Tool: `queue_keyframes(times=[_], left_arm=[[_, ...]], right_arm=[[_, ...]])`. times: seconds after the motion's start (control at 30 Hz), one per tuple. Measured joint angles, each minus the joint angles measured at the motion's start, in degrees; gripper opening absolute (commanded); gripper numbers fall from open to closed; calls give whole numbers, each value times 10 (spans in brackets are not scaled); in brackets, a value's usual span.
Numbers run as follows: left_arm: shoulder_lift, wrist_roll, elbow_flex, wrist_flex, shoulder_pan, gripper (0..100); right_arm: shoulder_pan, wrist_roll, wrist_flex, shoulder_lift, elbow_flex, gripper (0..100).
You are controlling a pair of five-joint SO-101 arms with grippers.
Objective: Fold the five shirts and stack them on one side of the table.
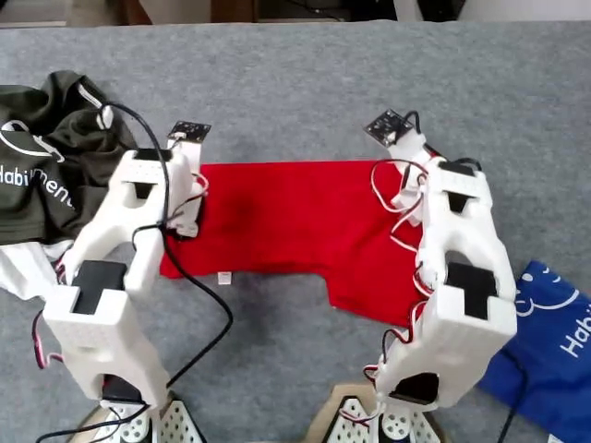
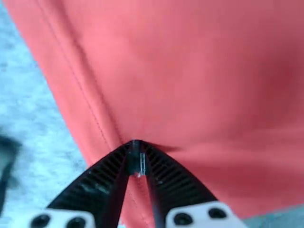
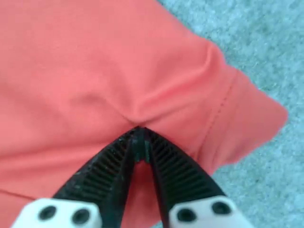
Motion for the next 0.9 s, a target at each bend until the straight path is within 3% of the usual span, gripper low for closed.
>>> queue_keyframes(times=[0.17, 0.4, 0.67, 0.8, 0.9], left_arm=[[-14, -55, -12, 40, -37, 19], [-100, -62, -46, 110, -40, 19], [-165, -11, -58, 134, -11, 19], [-169, -7, -53, 144, -8, 19], [-175, -7, -40, 145, -8, 19]], right_arm=[[-1, 12, 36, 3, -11, 6], [-15, 19, 107, -47, -12, 6], [-62, 34, 233, -230, 5, 9], [-104, 62, 274, -361, 93, 12], [-123, 78, 285, -470, 190, 71]])
